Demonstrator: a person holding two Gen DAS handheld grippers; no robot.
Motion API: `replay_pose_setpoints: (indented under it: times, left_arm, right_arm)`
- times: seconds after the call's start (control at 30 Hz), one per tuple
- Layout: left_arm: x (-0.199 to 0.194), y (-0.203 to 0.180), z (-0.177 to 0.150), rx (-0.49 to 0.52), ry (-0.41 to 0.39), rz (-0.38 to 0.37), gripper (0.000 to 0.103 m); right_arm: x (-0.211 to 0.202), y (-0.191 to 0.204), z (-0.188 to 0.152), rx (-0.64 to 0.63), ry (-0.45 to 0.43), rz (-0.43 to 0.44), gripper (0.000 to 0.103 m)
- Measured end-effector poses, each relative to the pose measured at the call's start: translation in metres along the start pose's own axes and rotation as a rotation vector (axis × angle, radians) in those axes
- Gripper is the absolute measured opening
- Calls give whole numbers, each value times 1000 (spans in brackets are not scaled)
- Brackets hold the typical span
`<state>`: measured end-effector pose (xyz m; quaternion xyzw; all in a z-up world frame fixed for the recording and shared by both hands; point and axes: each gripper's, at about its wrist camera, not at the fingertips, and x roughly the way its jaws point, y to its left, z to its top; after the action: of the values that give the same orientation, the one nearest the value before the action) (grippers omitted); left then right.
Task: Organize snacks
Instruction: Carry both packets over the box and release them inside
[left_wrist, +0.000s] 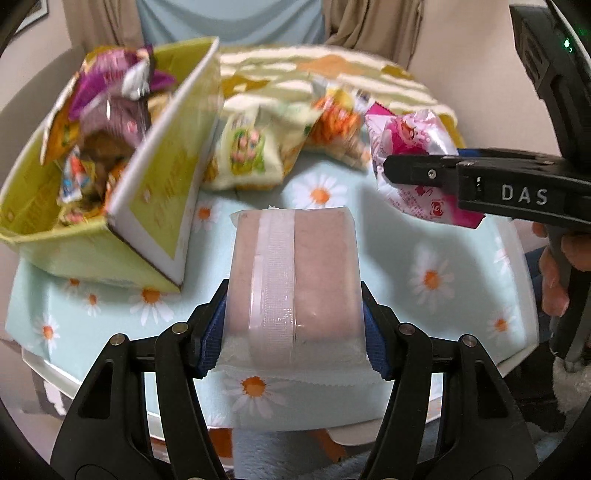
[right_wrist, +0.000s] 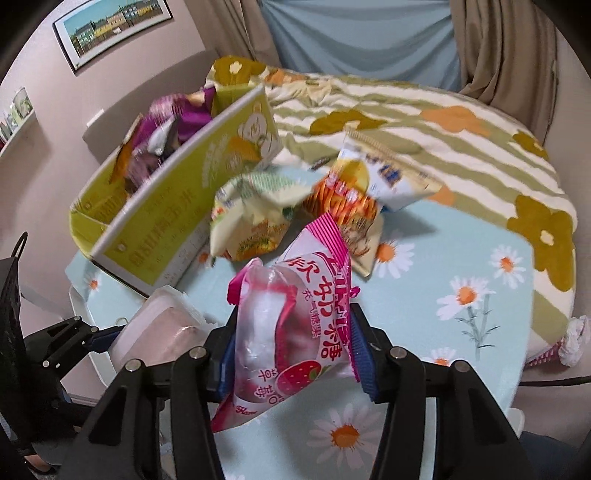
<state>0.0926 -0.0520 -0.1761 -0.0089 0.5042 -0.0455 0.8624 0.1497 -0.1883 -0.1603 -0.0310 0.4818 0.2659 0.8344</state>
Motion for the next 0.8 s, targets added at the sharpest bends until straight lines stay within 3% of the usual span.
replay_pose_setpoints:
  times: [0.2, 0.43, 0.6, 0.8]
  left_arm:
    - [-53, 9, 20, 3, -113, -19, 62]
    - [-94, 57, 49, -5, -222, 23, 62]
    - [-103, 116, 66, -23, -229, 59, 62]
    - [-83, 190, 82, -10, -202, 100, 62]
  right_arm:
    - [-47, 14, 16, -11, -74, -11, 48]
    - [-73, 53, 48, -33, -161, 15, 48]
    - [-64, 94, 75, -40, -189, 42, 48]
    - [-38, 138, 103, -34, -183, 69, 48]
